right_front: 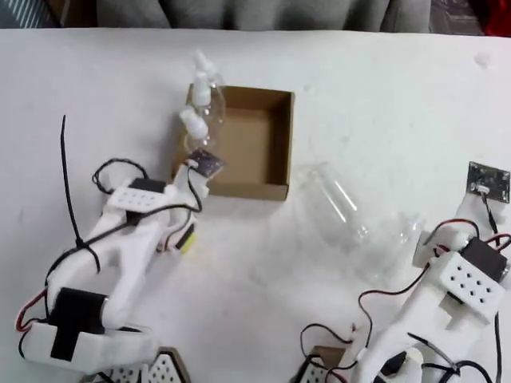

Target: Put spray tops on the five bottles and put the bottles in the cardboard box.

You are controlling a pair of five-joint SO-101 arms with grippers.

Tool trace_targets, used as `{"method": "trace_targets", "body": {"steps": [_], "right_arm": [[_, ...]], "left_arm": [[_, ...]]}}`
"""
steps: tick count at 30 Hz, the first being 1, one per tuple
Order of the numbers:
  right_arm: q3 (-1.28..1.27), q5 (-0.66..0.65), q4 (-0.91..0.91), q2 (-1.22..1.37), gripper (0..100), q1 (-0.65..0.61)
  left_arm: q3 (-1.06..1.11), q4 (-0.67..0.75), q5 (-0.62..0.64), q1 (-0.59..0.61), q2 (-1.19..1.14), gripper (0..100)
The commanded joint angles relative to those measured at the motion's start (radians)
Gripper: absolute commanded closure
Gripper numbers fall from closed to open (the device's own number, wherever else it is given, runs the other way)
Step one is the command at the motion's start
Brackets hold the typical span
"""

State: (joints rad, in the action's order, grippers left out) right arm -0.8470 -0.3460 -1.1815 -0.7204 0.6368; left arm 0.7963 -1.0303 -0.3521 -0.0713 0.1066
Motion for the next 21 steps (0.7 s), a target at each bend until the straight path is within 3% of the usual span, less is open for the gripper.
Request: {"method": "trace_targets", "body": {"steps": [1,3,8,12,21], "right_arm": [[0.057,0.160,0.004,0.001,97.6,-0.070],[0.057,0.221,0.005,0.001,96.4,-0.113],[0.055,0.356,0.018,0.002,82.0,-0.186],[0.054,0.370,0.087,0.041,80.6,-0.191],[0.152,0.371,0.174,0.403,76.2,-0.191]], "left_arm": [[-0.046,0.017,-0.008,0.008,0.007,98],[-0.048,0.017,-0.008,0.008,0.007,98],[-0.048,0.017,-0.011,0.008,0.007,98],[-0.048,0.017,-0.011,0.005,0.007,98],[-0.049,0.018,-0.012,0.002,0.007,98]]}}
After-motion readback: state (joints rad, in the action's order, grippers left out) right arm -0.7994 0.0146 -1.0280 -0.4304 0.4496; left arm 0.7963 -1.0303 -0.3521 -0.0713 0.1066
